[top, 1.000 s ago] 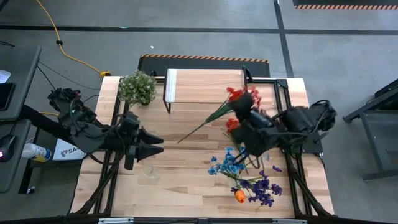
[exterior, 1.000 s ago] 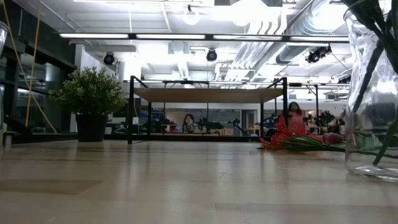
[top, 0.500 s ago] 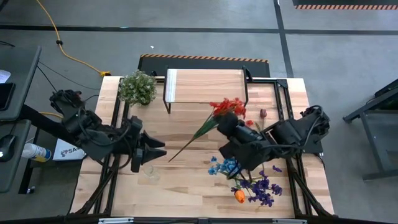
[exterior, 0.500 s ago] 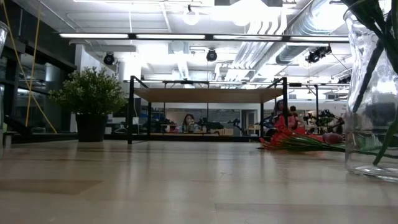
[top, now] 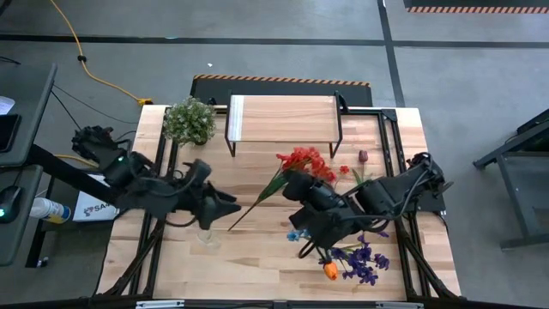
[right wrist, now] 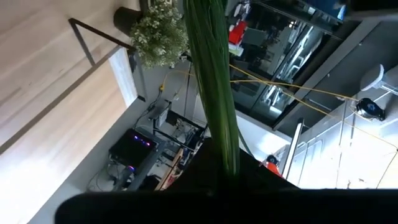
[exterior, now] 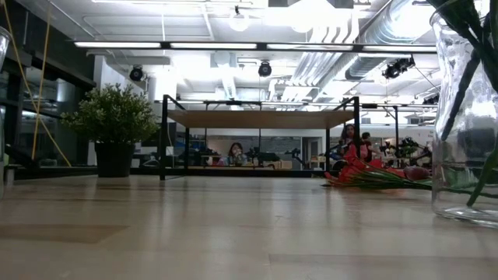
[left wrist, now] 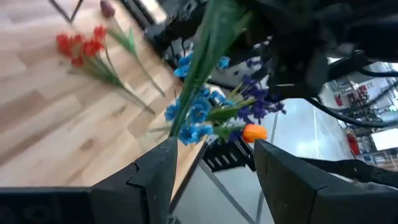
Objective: Pick and place flowers into a vace then onto a shelf
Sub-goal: Put the bottom orange flowers into the left transparent vase
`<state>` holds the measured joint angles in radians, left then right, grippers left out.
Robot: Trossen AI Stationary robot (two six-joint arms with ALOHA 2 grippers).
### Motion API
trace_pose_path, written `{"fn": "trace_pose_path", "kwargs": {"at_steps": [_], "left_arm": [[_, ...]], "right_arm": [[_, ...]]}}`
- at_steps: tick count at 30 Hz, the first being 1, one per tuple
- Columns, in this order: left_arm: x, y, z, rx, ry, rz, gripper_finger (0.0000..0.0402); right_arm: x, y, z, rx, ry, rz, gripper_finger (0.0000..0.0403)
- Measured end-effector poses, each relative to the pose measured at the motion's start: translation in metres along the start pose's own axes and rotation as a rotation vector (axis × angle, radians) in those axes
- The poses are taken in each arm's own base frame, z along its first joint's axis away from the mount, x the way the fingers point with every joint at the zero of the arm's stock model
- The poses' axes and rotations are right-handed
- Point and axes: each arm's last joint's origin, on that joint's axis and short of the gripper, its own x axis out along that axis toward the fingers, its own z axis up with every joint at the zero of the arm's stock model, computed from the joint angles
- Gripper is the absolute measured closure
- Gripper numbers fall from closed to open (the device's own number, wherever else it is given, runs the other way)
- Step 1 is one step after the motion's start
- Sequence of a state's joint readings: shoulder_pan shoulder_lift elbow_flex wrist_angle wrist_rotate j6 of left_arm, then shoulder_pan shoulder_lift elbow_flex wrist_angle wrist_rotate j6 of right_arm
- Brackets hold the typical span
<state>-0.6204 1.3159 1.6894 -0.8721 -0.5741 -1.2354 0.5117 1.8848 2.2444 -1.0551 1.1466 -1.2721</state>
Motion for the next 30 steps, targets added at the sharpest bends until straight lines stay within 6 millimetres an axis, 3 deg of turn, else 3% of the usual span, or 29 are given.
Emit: {"fn": "trace_pose_path", "kwargs": {"at_steps": [9,15,30], "left_arm": [[0.038,0.012,0.014,-0.073,0.126,0.071,0.0156],[0.049,0.013,0.019,-0.090,0.163,0.061,0.0156],[0.063,0.013,0.010,-0.085,0.257,0.064,0.0156]], "right_arm": [[0.003,0.000,0.007,-0.002,0.005,-0.011,0.0402],[0.003,0.000,0.007,-0.001,0.003,-0.010,0.0402],[0.006,0.000,0.006,0.003,-0.014,0.003,0.0402]]}}
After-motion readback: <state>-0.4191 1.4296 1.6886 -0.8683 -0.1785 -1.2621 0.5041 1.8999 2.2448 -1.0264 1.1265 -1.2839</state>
